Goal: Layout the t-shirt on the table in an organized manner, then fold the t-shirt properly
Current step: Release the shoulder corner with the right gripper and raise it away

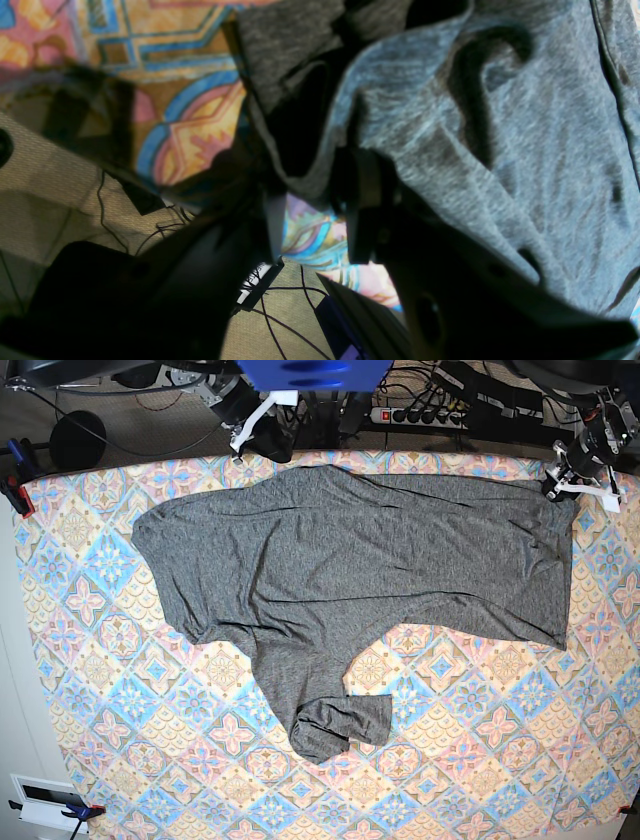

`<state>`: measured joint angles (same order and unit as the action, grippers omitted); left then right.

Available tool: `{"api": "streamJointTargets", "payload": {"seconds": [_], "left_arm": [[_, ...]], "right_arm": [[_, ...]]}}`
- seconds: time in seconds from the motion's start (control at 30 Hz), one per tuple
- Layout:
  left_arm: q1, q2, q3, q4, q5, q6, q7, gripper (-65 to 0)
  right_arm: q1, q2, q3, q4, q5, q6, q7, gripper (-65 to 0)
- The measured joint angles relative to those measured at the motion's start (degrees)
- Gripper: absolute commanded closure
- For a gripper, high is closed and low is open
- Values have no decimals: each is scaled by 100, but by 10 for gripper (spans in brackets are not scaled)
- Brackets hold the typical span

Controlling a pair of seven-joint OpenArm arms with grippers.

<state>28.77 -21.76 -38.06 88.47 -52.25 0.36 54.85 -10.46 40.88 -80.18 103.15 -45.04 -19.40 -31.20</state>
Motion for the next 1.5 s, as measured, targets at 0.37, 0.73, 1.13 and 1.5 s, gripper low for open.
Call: {"api": "streamJointTargets", "payload": {"seconds": [0.37,0.73,1.13,1.5], "left_arm": [[-105,0,-15,-4,37,20,-4,-184],[-101,4,-24,-13,50,24,-28,-184],[-96,4,-24,-13,42,20,-11,-184],[-101,2,-20,-13,46,22,0,-184]], "right_arm": [[-415,542,-398,-374,-525,190,1266,0],[-428,638,577,-680,-459,11,1805,0],[-367,745,2957,-914,1473,623,4183,0],[-754,726,3040,-907,892,754,4454,0]]}}
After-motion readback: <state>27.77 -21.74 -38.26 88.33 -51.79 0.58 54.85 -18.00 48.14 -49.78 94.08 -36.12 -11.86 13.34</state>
